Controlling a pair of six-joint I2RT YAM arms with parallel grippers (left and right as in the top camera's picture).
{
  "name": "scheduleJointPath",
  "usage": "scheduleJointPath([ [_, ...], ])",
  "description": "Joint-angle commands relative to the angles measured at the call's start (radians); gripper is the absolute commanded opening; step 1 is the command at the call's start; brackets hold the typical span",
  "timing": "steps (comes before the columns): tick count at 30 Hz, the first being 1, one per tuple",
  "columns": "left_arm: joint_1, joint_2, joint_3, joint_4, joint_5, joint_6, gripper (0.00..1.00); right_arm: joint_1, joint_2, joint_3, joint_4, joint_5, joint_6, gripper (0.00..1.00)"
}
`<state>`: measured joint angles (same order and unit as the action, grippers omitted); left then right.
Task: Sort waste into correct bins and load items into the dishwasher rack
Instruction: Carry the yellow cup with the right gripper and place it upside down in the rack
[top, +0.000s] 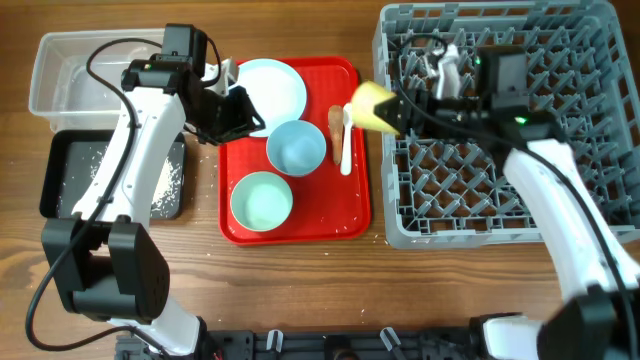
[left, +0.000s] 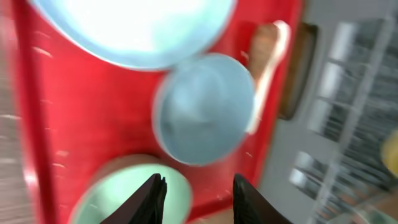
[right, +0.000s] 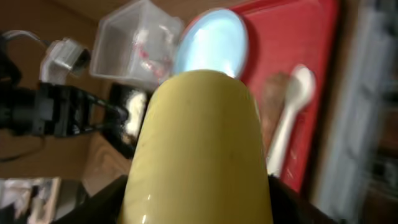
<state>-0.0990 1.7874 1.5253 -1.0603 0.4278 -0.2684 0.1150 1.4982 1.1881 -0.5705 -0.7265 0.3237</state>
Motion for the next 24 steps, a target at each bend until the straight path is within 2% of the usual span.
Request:
scheduleJointPath([
  [1,-0.004,-0.022,0.017,0.021,-0.168,-0.009,0.36,0.003,-0.119,0.064,-0.187,0.25,-0.036,0.33],
  [10,-0.004,-0.022,0.017,0.051,-0.168,-0.008,0.36,0.003,-0.178,0.13,-0.656,0.513,0.001,0.33],
  [15,-0.004,-0.022,0.017,0.051,-0.169,-0.008,0.36,0.005,-0.161,0.129,-0.75,0.579,0.02,0.33],
  [24,-0.004,-0.022,0.017,0.052,-0.169,-0.008,0.37,0.057,-0.043,0.129,-0.788,0.592,0.02,0.33],
])
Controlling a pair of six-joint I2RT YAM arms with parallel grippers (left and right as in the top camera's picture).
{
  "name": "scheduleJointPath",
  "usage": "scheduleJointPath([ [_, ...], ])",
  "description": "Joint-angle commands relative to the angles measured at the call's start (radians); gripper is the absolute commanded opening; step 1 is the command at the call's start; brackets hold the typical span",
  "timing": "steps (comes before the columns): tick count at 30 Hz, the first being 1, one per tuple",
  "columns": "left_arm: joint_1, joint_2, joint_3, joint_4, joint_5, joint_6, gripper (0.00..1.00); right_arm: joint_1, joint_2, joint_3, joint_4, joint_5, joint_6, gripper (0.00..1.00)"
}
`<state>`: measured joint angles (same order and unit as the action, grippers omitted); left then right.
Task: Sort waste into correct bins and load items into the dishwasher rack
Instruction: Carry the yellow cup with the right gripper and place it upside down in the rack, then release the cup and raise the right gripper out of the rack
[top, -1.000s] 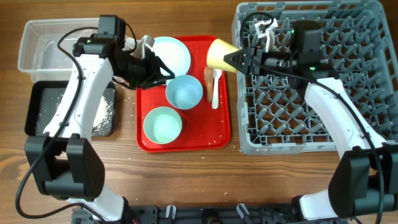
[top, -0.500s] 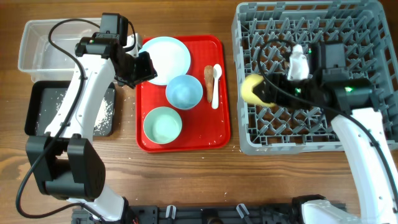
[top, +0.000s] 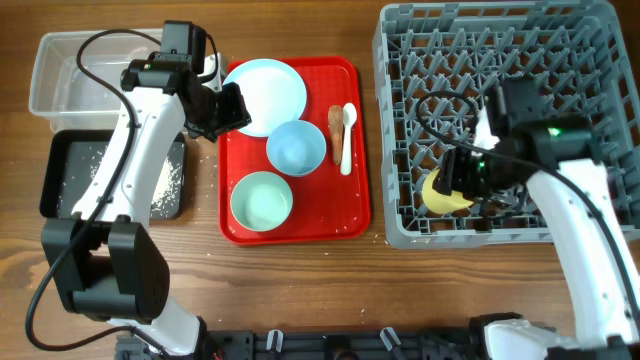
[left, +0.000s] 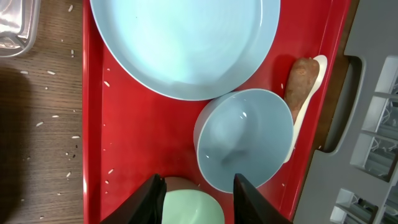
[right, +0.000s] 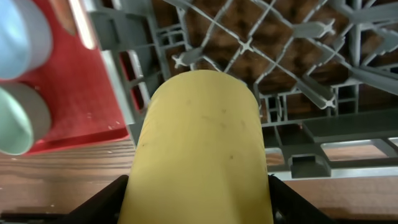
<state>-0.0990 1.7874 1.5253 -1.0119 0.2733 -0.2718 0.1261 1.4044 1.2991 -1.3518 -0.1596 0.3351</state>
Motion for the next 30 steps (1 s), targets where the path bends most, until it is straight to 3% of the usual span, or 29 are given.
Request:
scheduleJointPath([
  [1,-0.004,-0.022,0.017,0.003,-0.015,-0.005,0.37,0.064,0.068,0.018,-0.008,0.025,0.009,0.33],
  [13,-0.004,-0.022,0.017,0.003,-0.018,-0.005,0.37,0.12,0.262,0.018,0.009,0.048,0.063,0.34],
  [15,-0.004,-0.022,0.017,0.003,-0.018,-0.005,0.37,0.12,0.275,0.018,0.009,0.048,0.058,0.4],
  [18,-0.004,-0.022,0.017,0.003,-0.018,-0.005,0.37,0.12,0.277,0.018,0.009,0.048,0.057,0.67],
  [20,-0.004,-0.022,0.017,0.003,-0.018,-0.005,0.38,0.12,0.277,0.018,0.009,0.048,0.057,0.74],
  [30,-0.004,-0.022,0.017,0.003,-0.018,-0.005,0.43,0.12,0.271,0.105,0.039,0.047,0.058,0.76],
])
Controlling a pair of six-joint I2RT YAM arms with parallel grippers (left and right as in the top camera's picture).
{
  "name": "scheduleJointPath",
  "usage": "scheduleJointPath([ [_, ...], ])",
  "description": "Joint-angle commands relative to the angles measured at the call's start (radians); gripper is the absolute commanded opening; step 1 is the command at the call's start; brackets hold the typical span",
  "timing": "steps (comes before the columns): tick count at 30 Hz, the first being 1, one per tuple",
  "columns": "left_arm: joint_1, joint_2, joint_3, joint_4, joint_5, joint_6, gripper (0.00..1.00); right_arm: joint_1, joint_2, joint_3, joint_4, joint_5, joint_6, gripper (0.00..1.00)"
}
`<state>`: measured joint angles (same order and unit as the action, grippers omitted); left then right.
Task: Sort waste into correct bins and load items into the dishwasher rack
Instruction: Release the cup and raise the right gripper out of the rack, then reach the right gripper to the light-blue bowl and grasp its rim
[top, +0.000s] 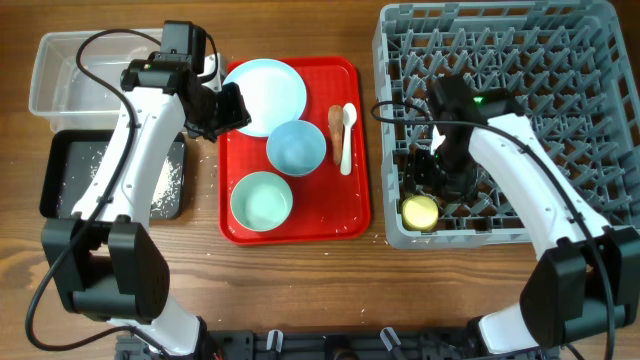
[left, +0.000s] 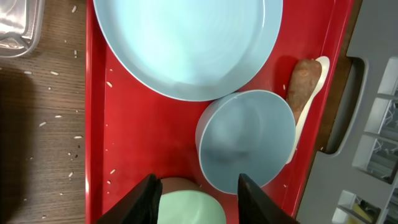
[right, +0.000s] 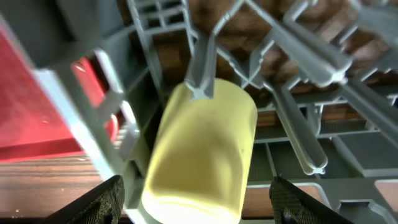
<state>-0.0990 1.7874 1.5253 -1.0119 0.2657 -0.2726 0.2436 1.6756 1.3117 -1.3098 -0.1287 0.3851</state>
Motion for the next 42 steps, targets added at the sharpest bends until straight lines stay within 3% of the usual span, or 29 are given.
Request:
scheduleJointPath([
  [1,-0.004,-0.022,0.017,0.003,-0.01,-0.004,0.43,0.002,-0.001,0.119,-0.009,0.016,0.007,0.76],
  [9,-0.004,-0.022,0.017,0.008,-0.01,-0.005,0.52,0.079,-0.005,0.413,0.101,-0.113,-0.068,0.72],
  [15,-0.004,-0.022,0.017,0.011,-0.01,-0.004,0.62,0.184,0.046,0.414,0.303,-0.048,0.019,0.69],
  [22,-0.004,-0.022,0.017,0.016,-0.01,-0.004,0.63,0.254,0.243,0.414,0.459,0.017,0.08,0.57],
  [29,-0.004,-0.022,0.017,0.014,-0.072,-0.009,0.63,0.277,0.411,0.414,0.48,0.016,0.141,0.47],
  [35,-0.004,-0.022,0.017,0.015,-0.177,-0.108,0.63,0.286,0.495,0.414,0.486,0.005,0.137,0.37],
  [42,-0.003,-0.022,0.017,0.022,-0.216,-0.132,0.66,0.297,0.561,0.414,0.489,-0.008,0.136,0.35],
])
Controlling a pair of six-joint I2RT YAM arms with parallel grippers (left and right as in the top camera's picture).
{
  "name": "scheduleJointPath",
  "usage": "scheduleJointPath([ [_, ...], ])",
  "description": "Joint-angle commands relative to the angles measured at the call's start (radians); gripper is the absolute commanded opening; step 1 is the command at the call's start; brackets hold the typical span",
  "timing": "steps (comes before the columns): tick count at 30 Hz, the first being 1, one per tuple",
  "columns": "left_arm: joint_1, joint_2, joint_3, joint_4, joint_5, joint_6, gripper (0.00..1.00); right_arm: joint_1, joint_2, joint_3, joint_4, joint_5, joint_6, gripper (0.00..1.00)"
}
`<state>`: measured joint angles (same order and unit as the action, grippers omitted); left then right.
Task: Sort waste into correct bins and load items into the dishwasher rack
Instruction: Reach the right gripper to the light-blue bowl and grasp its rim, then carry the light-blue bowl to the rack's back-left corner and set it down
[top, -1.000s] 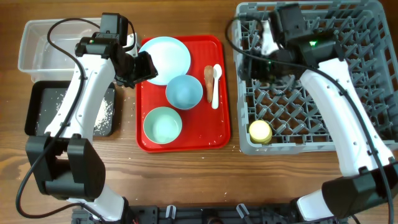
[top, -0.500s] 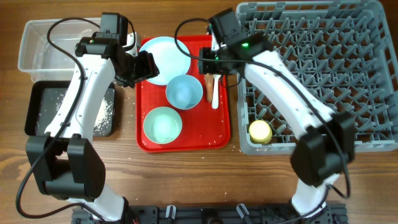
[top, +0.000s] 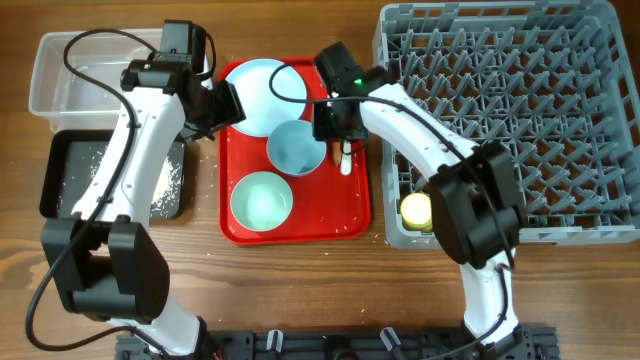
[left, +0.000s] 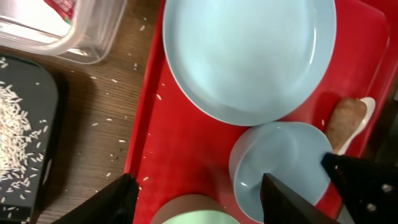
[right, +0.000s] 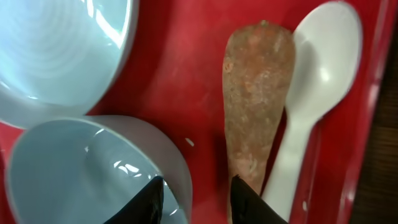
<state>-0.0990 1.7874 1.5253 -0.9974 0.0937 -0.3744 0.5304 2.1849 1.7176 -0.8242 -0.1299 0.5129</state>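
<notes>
On the red tray lie a pale blue plate, a blue bowl, a green bowl, a brown food scrap and a white spoon. My right gripper is open low over the tray. One finger hangs over the blue bowl, the other over the scrap's lower end, with the bowl's rim between them. At the tray's left edge my left gripper hovers wide open above the green bowl, holding nothing. A yellow cup stands in the front-left corner of the grey dishwasher rack.
A clear plastic bin sits at the back left, with a black bin holding rice grains in front of it. Loose rice lies on the wood by the tray's left edge. The right arm stretches from the rack side across the tray's right half.
My right gripper left the rack's front-left corner, where the yellow cup stays, and is now over the tray at the blue bowl's rim. The left gripper has opened wider and shifted slightly.
First my right gripper held the yellow cup at the rack's left edge. Then it held the cup low over the rack's front. Then it stood open around the cup in the front-left corner. Now it is at the tray. The left gripper stayed open by the tray's left edge.
</notes>
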Motion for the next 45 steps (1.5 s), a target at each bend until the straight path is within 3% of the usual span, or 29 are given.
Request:
scheduleJointPath([
  [1,-0.003,-0.022,0.017,0.008,-0.043,-0.031,0.67,0.011,0.055,0.008,0.003,-0.01,0.003,0.35],
  [5,-0.003,-0.022,0.017,0.011,-0.043,-0.03,0.77,0.019,0.066,0.008,0.009,-0.02,-0.014,0.26],
  [7,-0.003,-0.022,0.017,0.011,-0.043,-0.031,1.0,0.019,0.066,0.008,0.012,-0.02,-0.014,0.18],
  [12,-0.003,-0.022,0.017,0.011,-0.043,-0.03,1.0,0.019,0.066,0.008,0.012,-0.021,-0.013,0.04],
  [19,-0.003,-0.022,0.017,0.011,-0.043,-0.03,1.0,0.005,0.02,0.026,-0.028,-0.028,-0.016,0.04],
  [25,-0.003,-0.022,0.017,0.011,-0.043,-0.03,1.0,-0.074,-0.214,0.046,-0.093,0.03,-0.069,0.04],
  [32,-0.003,-0.022,0.017,0.011,-0.043,-0.03,1.0,-0.229,-0.433,0.046,-0.2,0.336,-0.068,0.04],
  [38,-0.003,-0.022,0.017,0.011,-0.043,-0.03,1.0,-0.259,-0.424,0.04,-0.249,0.726,-0.066,0.04],
  [41,-0.003,-0.022,0.017,0.011,-0.043,-0.03,1.0,-0.259,-0.388,0.04,-0.205,0.878,-0.079,0.04],
  [45,-0.003,-0.022,0.017,0.011,-0.043,-0.03,1.0,-0.259,-0.325,0.04,-0.045,0.979,-0.213,0.04],
])
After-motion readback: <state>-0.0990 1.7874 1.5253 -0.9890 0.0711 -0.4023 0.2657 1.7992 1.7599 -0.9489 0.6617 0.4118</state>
